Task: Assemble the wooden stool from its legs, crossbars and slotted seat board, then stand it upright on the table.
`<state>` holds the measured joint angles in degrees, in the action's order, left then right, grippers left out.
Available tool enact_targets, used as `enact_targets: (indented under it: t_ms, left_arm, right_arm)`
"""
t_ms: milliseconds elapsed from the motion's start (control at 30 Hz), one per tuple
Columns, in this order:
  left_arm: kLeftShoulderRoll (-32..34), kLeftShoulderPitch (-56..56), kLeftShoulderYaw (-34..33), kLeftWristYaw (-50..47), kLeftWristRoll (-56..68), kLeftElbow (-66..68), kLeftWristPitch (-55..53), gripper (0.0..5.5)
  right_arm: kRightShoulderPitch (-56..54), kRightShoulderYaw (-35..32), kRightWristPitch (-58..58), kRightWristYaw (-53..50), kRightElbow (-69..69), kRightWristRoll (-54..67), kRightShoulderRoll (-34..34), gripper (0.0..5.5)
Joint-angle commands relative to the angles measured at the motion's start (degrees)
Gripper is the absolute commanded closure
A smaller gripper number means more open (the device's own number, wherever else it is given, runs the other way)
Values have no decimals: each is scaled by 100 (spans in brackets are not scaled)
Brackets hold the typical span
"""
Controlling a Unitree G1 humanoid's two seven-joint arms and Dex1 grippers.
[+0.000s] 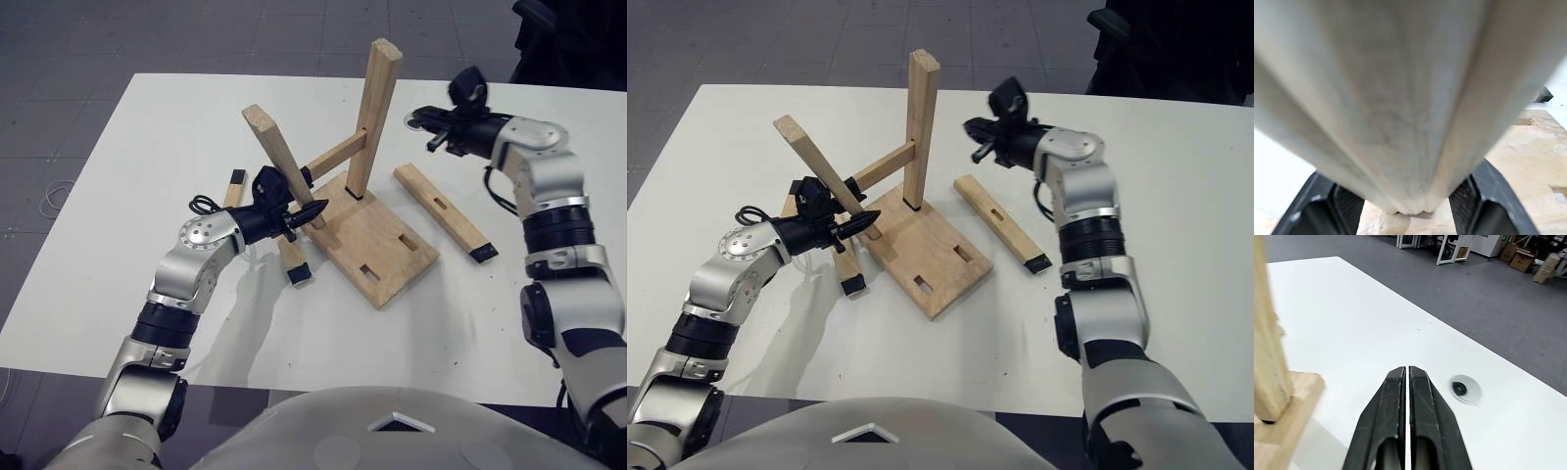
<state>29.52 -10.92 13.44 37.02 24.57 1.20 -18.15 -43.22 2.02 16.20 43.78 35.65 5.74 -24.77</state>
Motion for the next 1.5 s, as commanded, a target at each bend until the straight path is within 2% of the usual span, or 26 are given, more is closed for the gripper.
enact_targets:
  t_ms: [33,433,900,1133,1167,1400,1500]
  left_arm:
    - [57,509,478,-159,-766,542,-503,345]
    - [-480,90,147,-297,-636,130,183,345]
    - [-811,-525,-567,-260,-87,-394,-796,345]
    - [-766,-470,-387,-88,-573,-513,-443,345]
    - [-743,-423,-316,-53,-701,-505,-326,309]
    - [-665,-102,-263,62,-1040,-265,-34,212]
    - [-534,19,-278,82,-1164,-172,-148,212]
  right_arm:
    - [-91,-169,-140,-31,210,56,-52,540]
    - [799,-233,632,-128,-1412,416,-36,540]
    - [990,-238,807,-237,-1662,469,-52,540]
    - [987,-225,842,-236,-1682,505,-50,540]
    - [991,-221,852,-229,-1691,509,-52,540]
    - [1002,-228,921,-222,-1758,545,-40,540]
    - [1001,-238,951,-239,-1785,578,-45,540]
